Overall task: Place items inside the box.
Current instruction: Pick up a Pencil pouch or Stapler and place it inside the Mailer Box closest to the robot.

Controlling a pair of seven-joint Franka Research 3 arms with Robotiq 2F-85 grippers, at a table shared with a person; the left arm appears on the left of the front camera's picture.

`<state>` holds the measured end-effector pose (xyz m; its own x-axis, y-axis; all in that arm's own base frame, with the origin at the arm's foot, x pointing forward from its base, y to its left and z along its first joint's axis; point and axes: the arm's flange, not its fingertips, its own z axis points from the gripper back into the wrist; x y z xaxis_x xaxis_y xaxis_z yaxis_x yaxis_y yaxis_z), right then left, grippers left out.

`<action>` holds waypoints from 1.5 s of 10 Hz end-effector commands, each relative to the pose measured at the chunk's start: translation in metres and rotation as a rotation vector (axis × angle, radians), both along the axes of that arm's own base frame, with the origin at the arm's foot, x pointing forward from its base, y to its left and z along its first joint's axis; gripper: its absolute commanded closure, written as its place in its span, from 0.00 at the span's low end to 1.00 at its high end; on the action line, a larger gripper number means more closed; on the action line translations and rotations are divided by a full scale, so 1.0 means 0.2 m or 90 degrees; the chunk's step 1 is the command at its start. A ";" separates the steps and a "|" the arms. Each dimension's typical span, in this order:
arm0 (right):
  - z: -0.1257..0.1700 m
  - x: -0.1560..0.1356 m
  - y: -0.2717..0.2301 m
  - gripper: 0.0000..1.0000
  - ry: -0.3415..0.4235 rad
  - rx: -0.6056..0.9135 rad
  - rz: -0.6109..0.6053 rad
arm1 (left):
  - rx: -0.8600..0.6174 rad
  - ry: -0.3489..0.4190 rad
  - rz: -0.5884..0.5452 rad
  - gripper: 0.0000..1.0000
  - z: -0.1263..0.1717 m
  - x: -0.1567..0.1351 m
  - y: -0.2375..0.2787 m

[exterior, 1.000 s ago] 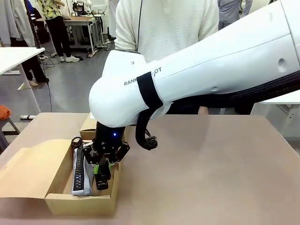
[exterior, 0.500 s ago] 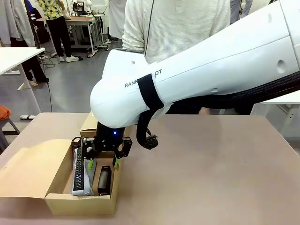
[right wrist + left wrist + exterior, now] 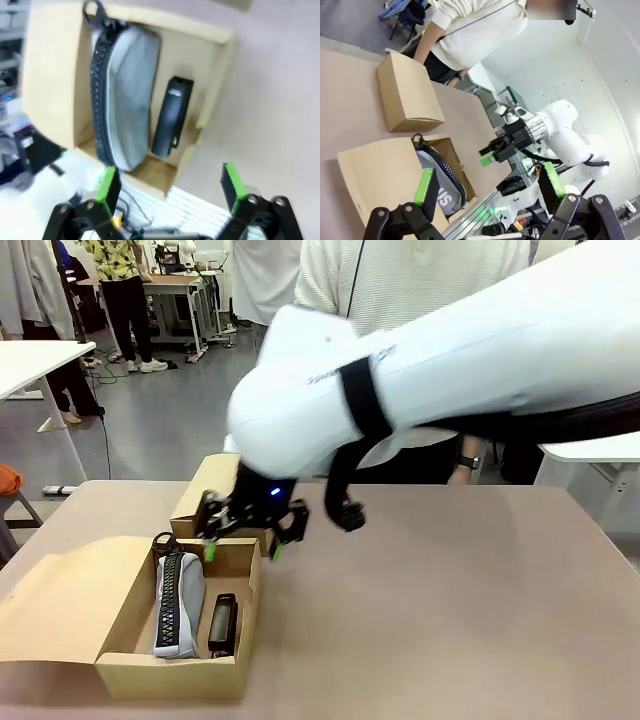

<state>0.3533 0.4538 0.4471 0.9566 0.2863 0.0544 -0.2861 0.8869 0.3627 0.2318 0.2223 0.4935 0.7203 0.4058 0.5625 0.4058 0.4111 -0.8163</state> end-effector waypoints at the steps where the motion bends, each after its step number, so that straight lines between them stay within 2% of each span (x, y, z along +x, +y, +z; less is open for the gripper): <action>1: 0.17 -0.07 -0.64 0.00 0.045 0.068 0.021 | -0.005 -0.018 0.000 0.00 0.01 0.00 0.00; 2: 0.22 -0.08 -0.86 0.00 0.075 0.121 0.011 | -0.005 -0.018 0.000 0.00 0.01 0.00 0.00; 3: 0.25 -0.07 -1.11 0.00 0.119 0.169 -0.032 | -0.005 -0.018 0.000 0.00 0.01 0.00 0.00; 4: 0.27 -0.07 -1.32 0.00 0.141 0.210 -0.105 | -0.005 -0.018 0.000 0.00 0.01 0.00 0.00; 5: 0.26 -0.11 -1.54 0.00 0.174 0.260 -0.129 | -0.005 -0.018 0.000 0.00 0.01 0.00 0.00; 6: 0.25 -0.14 -1.73 0.00 0.183 0.320 -0.138 | -0.005 -0.018 0.000 0.00 0.01 0.00 0.00; 8: 0.12 -0.30 -2.13 0.00 0.246 0.464 -0.040 | -0.005 -0.018 0.000 0.00 0.01 0.00 0.00; 9: 0.05 -0.37 -2.25 0.00 0.253 0.495 -0.061 | -0.005 -0.018 0.000 0.00 0.01 0.00 0.00; 10: -0.09 -0.49 -2.39 0.00 0.230 0.517 -0.116 | -0.005 -0.018 0.000 0.00 0.01 0.00 0.00; 11: -0.22 -0.59 -2.46 0.00 0.192 0.525 -0.097 | -0.005 -0.018 0.000 0.00 0.01 0.00 0.00; 12: -0.35 -0.64 -2.48 0.00 0.191 0.526 -0.119 | -0.005 -0.018 0.000 0.00 0.01 0.00 0.00; 13: 0.02 -0.39 -2.48 0.00 0.224 0.520 -0.100 | -0.005 -0.018 0.000 0.00 0.01 0.00 0.00; 15: 0.02 -0.39 -2.48 0.00 0.224 0.520 -0.100 | -0.005 -0.018 0.000 0.00 0.01 0.00 0.00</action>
